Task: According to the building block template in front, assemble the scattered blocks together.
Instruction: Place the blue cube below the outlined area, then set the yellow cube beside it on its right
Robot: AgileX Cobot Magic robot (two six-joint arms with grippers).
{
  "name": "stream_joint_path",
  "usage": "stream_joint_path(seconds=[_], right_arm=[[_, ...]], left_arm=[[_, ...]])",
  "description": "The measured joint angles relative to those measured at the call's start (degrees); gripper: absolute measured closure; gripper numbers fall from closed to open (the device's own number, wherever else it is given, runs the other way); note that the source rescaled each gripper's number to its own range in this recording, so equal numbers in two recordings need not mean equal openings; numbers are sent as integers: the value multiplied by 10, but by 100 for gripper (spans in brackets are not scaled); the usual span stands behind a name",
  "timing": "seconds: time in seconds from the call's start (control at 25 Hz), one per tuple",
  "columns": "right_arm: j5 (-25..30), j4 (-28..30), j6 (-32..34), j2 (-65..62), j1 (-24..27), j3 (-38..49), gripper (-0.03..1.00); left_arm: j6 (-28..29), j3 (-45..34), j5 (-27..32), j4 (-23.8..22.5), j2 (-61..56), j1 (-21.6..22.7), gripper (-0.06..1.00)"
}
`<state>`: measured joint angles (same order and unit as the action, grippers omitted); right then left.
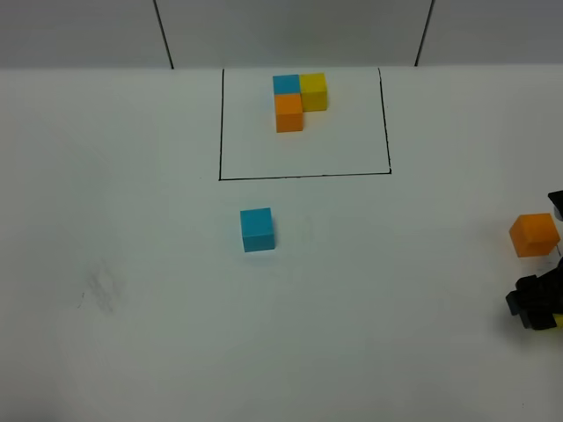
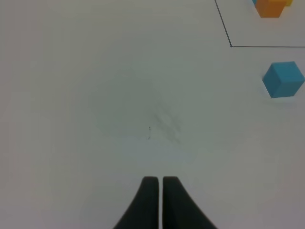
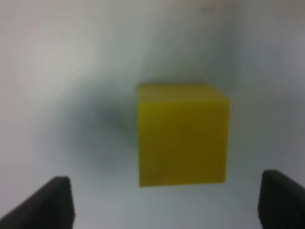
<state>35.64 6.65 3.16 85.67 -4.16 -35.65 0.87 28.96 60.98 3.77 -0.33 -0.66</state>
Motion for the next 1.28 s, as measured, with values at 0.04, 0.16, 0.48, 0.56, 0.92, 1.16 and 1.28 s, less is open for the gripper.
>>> stream_joint_path(seconds=[0.04, 0.16, 0.48, 0.56, 0.92, 1.16, 1.28], right_arm=[[-5, 3, 1, 5, 0, 0, 6], [-23, 7, 2, 17, 0, 0, 6], [-50, 14, 2, 55, 0, 0, 6], [-55, 16, 2, 61, 0, 0, 6], [-65, 25, 2, 87, 0, -1, 22], [-68, 26, 3, 91, 0, -1, 43], [-70, 26, 3, 91, 0, -1, 43]], left_arm=[[0, 0, 0, 0, 0, 0, 94], [0, 0, 0, 0, 0, 0, 94], [0, 0, 0, 0, 0, 0, 94], [0, 0, 0, -1, 0, 0, 94], [0, 0, 0, -1, 0, 0, 94], [0, 0, 0, -1, 0, 0, 94], [0, 0, 0, -1, 0, 0, 94]])
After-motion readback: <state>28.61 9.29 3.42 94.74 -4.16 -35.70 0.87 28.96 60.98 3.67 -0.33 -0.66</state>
